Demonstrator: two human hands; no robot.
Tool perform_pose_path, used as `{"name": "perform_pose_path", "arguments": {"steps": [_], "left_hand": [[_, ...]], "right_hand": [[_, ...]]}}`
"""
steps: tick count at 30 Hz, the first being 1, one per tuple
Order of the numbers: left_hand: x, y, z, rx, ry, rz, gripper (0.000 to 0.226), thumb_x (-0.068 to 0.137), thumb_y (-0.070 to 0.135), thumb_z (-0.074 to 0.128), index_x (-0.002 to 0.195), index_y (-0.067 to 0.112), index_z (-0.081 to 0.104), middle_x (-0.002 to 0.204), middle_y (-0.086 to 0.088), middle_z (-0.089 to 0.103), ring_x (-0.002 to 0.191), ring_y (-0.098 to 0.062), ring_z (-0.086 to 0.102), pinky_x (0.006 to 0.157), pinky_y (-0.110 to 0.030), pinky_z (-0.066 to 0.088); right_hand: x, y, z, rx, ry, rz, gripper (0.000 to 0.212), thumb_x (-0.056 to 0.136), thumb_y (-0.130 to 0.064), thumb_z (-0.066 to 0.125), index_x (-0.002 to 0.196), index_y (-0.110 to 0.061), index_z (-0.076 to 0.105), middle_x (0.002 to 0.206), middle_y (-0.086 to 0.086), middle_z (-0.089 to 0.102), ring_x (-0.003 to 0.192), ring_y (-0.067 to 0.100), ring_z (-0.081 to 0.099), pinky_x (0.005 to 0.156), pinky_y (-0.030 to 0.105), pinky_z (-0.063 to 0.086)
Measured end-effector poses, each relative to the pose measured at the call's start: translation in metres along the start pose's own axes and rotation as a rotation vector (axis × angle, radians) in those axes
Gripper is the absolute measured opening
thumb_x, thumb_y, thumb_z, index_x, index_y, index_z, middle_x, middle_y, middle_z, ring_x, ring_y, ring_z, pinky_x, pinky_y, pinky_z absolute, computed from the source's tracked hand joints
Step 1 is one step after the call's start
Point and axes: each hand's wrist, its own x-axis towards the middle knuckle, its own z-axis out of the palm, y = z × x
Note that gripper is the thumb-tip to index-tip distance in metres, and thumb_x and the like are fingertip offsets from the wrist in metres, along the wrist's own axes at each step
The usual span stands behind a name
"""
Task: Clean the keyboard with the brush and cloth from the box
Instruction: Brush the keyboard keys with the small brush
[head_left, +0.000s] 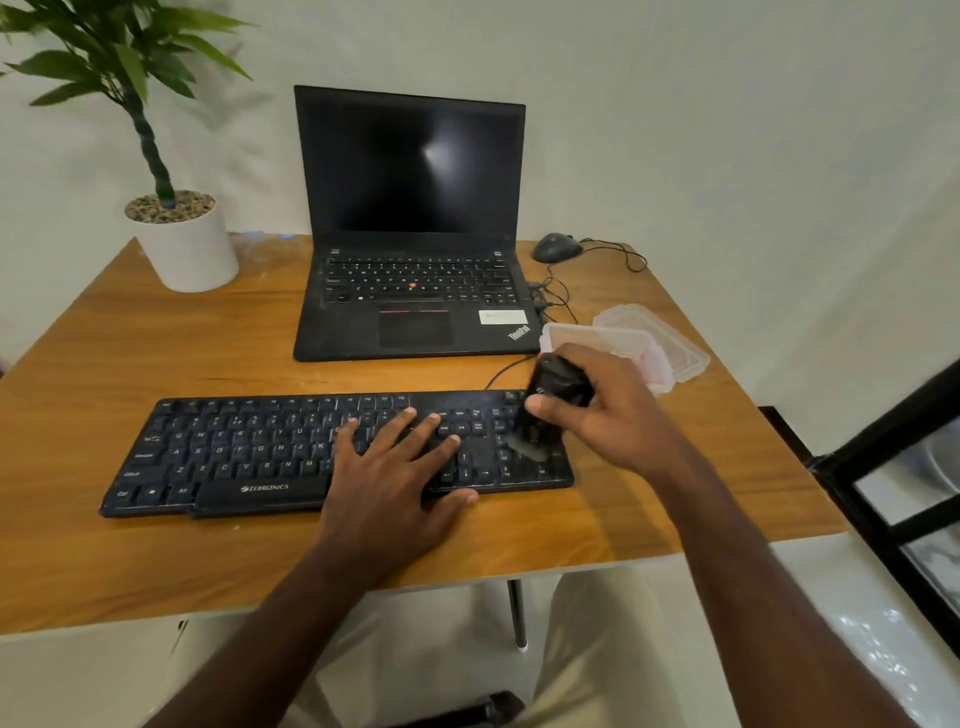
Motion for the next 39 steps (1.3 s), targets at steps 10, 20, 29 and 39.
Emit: {"name": "perform_pose_path", "arguments": {"steps": [10, 20, 29, 39], "left_hand": [[-0.001, -0.001, 0.001, -0.015, 0.024, -0.012, 0.068, 0.089, 0.077, 0.033, 0.135, 0.034, 0.058, 0.148, 0.002, 0.052, 0.142, -0.021, 0.04, 0.111, -0.067, 0.026], [0.0, 0.0, 0.001, -0.001, 0.006, -0.013, 0.068, 0.089, 0.077, 0.03, 0.136, 0.035, 0.057, 0.148, 0.001, 0.052, 0.142, -0.022, 0.04, 0.111, -0.067, 0.026], [0.0, 0.001, 0.001, -0.012, 0.014, -0.02, 0.068, 0.089, 0.077, 0.031, 0.136, 0.035, 0.057, 0.148, 0.001, 0.052, 0.142, -0.022, 0.04, 0.112, -0.066, 0.025], [0.0, 0.001, 0.0, -0.019, 0.013, -0.028, 0.068, 0.088, 0.077, 0.032, 0.137, 0.036, 0.056, 0.15, 0.003, 0.05, 0.144, -0.02, 0.037, 0.113, -0.065, 0.022]], "right_hand": [[-0.017, 0.017, -0.032, -0.199, -0.18, 0.123, 0.019, 0.087, -0.02, 0.077, 0.089, -0.029, 0.06, 0.081, -0.011, 0.065, 0.076, 0.001, 0.062, 0.066, 0.017, 0.043], [-0.018, 0.029, -0.005, -0.052, 0.161, 0.11, 0.017, 0.087, -0.02, 0.078, 0.097, -0.018, 0.065, 0.083, -0.012, 0.066, 0.078, -0.007, 0.06, 0.064, 0.008, 0.043], [-0.017, 0.024, -0.001, 0.071, 0.077, 0.151, 0.017, 0.083, -0.016, 0.08, 0.077, -0.018, 0.063, 0.075, -0.002, 0.067, 0.072, 0.013, 0.063, 0.065, 0.028, 0.049], [0.002, 0.0, 0.021, 0.011, 0.118, 0.099, 0.021, 0.079, -0.033, 0.078, 0.081, -0.018, 0.065, 0.077, -0.001, 0.068, 0.074, 0.019, 0.066, 0.064, 0.038, 0.053]]}}
